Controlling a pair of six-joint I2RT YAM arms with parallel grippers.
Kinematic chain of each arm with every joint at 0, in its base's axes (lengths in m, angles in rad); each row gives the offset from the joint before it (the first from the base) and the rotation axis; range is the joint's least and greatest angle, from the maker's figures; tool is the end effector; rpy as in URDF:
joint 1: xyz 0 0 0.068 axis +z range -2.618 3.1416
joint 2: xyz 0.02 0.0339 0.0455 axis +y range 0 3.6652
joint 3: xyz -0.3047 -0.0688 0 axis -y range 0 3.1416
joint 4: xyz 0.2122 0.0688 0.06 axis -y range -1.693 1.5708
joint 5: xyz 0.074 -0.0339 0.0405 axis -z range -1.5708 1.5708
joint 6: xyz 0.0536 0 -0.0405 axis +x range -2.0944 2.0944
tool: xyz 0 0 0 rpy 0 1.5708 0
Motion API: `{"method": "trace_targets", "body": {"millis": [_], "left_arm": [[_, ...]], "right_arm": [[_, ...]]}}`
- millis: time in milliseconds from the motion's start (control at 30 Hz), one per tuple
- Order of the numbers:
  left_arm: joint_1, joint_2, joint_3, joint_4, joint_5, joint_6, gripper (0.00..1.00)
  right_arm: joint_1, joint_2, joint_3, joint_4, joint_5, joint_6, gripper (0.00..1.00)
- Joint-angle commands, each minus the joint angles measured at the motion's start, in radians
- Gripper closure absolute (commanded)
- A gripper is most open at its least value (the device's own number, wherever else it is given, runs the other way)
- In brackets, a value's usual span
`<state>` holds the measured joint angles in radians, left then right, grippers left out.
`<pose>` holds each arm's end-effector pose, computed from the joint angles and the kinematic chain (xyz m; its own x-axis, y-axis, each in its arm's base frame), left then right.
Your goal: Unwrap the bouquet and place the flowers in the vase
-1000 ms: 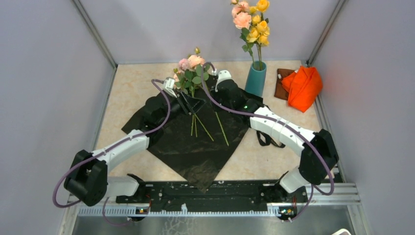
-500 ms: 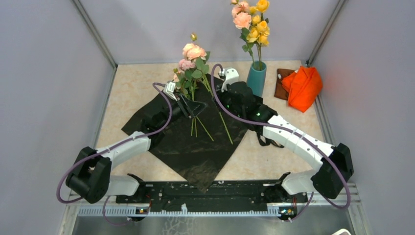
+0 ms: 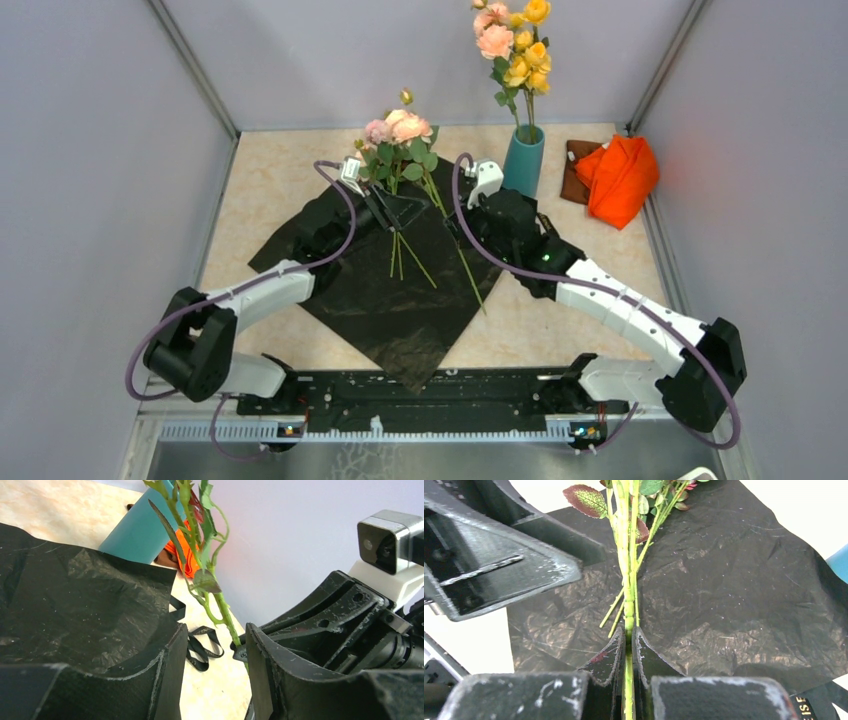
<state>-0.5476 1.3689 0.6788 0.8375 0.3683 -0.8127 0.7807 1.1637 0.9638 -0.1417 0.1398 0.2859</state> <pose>0.2319 -0.1640 0.3414 -0.4873 -0.4963 -0.7185 0.6341 0.3646 -0.6819 0.1750 0.1629 0.3674 -0.3986 -0.0017 -0.9171 -0.5120 0.8301 0.2209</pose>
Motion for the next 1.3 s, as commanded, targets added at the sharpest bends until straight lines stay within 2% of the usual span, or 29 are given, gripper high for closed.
{"method": "trace_targets", "body": {"millis": [0, 267, 300, 400, 433, 600, 667, 733, 800, 1033, 1167, 1267], "left_arm": [[0.002, 0.035, 0.044, 0.084, 0.035, -0.032, 0.47], [0.002, 0.092, 0.068, 0.152, 0.059, -0.074, 0.50], [0.002, 0.092, 0.069, 0.152, 0.059, -0.074, 0.57], [0.002, 0.081, 0.071, 0.136, 0.056, -0.062, 0.96], [0.002, 0.075, 0.070, 0.127, 0.056, -0.055, 1.00], [0.002, 0.042, 0.084, 0.093, 0.084, 0.008, 1.00], [0.001, 0.032, 0.096, 0.062, 0.103, 0.046, 1.00], [-0.003, 0.022, 0.108, 0.029, 0.134, 0.088, 1.00], [-0.010, 0.010, 0.120, -0.016, 0.158, 0.137, 1.00], [-0.063, -0.034, 0.143, -0.160, 0.167, 0.311, 1.00], [-0.090, -0.049, 0.175, -0.291, 0.115, 0.460, 1.00], [-0.104, -0.061, 0.173, -0.336, 0.065, 0.516, 1.00]], "right_arm": [[0.030, -0.051, -0.009, 0.072, -0.012, 0.025, 1.00], [0.072, -0.031, -0.024, 0.074, 0.019, 0.029, 1.00], [0.075, -0.031, -0.025, 0.073, 0.024, 0.029, 1.00], [0.077, -0.033, -0.027, 0.073, 0.030, 0.027, 1.00], [0.076, -0.033, -0.027, 0.072, 0.032, 0.027, 1.00], [0.079, -0.020, -0.025, 0.079, 0.018, 0.027, 0.99], [0.081, -0.007, -0.015, 0.077, 0.020, 0.021, 0.80], [0.083, 0.012, -0.001, 0.074, 0.021, 0.012, 0.71], [0.083, 0.032, 0.017, 0.070, 0.023, 0.004, 0.66], [0.085, 0.083, 0.051, 0.071, 0.017, -0.006, 0.65], [0.093, 0.083, 0.077, 0.049, 0.022, -0.016, 0.66], [0.097, 0.075, 0.087, 0.040, 0.026, -0.020, 0.66]]}}
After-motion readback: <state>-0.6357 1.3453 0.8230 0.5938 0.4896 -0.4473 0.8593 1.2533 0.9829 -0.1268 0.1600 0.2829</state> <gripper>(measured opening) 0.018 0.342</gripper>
